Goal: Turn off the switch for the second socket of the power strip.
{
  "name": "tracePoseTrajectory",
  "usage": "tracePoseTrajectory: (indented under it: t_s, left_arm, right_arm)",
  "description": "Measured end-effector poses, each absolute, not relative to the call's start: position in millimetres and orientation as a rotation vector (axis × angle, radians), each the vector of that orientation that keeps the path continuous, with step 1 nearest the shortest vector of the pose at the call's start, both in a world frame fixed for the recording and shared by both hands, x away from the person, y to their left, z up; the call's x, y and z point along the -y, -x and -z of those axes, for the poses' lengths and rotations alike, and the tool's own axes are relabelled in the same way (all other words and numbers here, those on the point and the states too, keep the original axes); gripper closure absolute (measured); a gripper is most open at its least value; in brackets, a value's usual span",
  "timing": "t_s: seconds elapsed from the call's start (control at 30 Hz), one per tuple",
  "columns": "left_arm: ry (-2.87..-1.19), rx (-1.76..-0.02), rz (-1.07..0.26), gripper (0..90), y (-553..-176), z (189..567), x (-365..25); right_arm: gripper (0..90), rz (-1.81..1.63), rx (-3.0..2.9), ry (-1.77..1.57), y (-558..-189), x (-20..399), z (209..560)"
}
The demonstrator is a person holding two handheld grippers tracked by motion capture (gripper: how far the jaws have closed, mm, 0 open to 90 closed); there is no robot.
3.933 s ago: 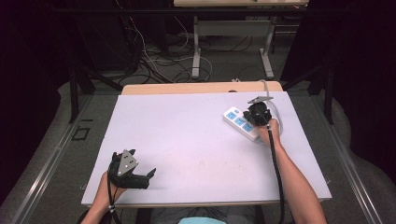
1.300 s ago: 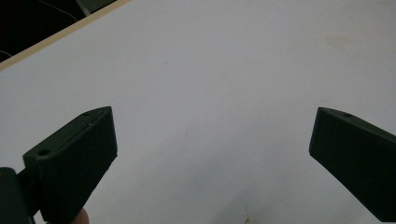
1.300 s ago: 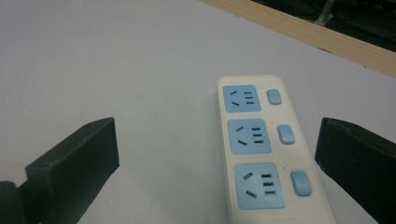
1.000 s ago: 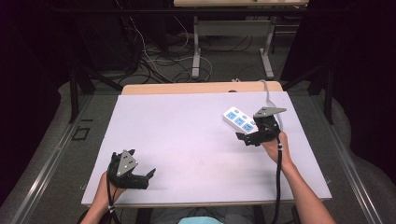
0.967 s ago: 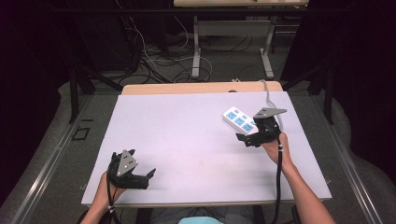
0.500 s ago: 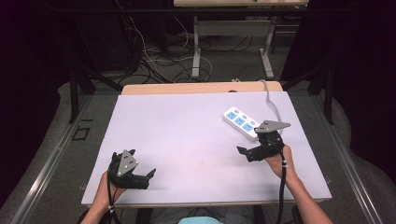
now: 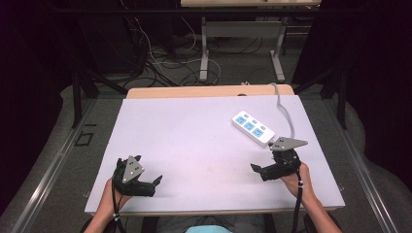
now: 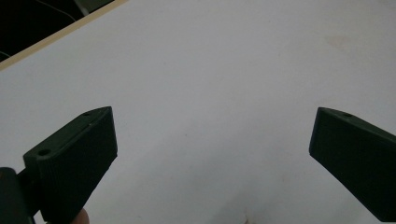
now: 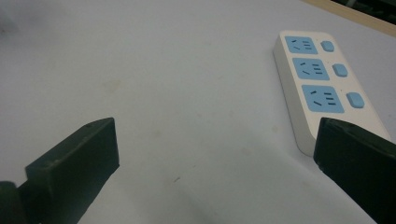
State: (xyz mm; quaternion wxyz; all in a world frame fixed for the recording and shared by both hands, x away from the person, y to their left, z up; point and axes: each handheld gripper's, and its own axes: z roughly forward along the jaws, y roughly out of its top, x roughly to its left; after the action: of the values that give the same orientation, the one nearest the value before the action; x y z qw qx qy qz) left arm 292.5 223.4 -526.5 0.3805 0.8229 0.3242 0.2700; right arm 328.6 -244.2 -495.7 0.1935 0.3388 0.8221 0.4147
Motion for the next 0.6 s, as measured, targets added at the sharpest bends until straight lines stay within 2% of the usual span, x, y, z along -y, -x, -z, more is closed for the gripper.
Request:
tracePoseTrajectory:
  t_s: [0.6]
  left_arm:
    - [-2.118, -0.829, -0.687, 0.8, -293, 526, -224]
  right_arm:
    - [0.0, -1.145, -2.308, -0.934, -299, 256, 511]
